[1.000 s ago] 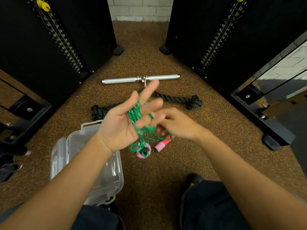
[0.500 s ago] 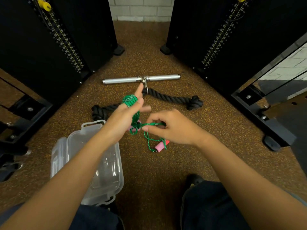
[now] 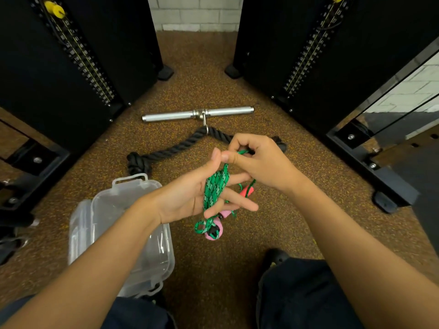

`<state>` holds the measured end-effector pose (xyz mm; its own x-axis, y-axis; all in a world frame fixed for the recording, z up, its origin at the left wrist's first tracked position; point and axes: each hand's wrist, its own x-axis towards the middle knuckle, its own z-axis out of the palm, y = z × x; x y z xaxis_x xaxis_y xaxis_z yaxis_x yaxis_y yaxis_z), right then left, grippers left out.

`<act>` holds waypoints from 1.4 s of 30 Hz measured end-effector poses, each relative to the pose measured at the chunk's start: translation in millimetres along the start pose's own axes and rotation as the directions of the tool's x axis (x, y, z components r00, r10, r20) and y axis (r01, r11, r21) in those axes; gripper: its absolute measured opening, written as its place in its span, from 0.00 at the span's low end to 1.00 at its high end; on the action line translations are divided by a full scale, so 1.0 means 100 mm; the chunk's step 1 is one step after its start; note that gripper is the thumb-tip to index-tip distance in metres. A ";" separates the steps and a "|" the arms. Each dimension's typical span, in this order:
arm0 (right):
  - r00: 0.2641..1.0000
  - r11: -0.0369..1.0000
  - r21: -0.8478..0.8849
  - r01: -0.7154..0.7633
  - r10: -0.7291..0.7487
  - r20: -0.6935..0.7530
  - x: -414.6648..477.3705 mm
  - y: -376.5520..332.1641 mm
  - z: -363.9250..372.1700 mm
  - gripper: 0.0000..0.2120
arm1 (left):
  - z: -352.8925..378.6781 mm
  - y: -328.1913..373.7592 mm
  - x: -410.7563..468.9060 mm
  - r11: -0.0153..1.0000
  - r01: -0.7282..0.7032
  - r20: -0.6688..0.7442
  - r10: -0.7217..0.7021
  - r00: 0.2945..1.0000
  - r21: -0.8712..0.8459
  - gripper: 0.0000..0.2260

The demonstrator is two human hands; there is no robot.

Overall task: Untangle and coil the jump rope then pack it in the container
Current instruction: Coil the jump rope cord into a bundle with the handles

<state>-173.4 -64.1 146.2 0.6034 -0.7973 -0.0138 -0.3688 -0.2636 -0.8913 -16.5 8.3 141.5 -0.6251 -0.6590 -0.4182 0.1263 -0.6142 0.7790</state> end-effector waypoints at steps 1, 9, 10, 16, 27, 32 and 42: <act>0.999 0.999 -0.016 -0.043 0.044 0.030 0.01 0.03 0.01 0.19 | 0.00 0.01 -0.02 1.000 0.007 0.024 -0.007 1.000 -0.010 0.41; 0.956 0.958 -0.168 -0.232 0.256 0.146 0.00 0.17 0.10 0.21 | -0.18 0.12 -0.09 0.817 -0.156 0.113 0.260 0.959 -0.556 0.36; 0.956 0.950 -0.232 -0.208 0.248 0.156 -0.01 0.15 0.13 0.22 | -0.21 0.14 -0.10 0.740 -0.202 0.062 0.311 0.948 -0.641 0.35; 0.903 0.921 -0.384 -0.072 0.223 0.366 -0.08 0.01 0.29 0.16 | -0.27 0.17 -0.13 0.671 -0.608 -0.594 0.300 0.746 -0.424 0.27; 0.938 0.923 -0.338 0.183 -0.061 0.341 -0.09 -0.16 0.28 0.10 | -0.16 0.01 0.05 0.985 -0.172 -0.605 0.153 0.781 0.027 0.23; 0.986 0.949 -0.294 0.114 -0.071 0.151 -0.03 -0.09 0.05 0.10 | -0.03 -0.05 0.05 0.928 0.076 -0.350 0.061 0.935 0.364 0.22; 0.994 0.995 0.014 -0.099 0.098 0.051 0.02 0.12 0.00 0.05 | -0.04 0.02 -0.02 0.953 -0.199 -0.074 0.187 0.980 -0.227 0.21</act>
<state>-176.2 -69.0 135.4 0.5997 -0.7905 -0.1243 -0.4167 -0.1759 -0.8919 -11.6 6.8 141.5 -0.5315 -0.7927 -0.2986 0.4196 -0.5526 0.7201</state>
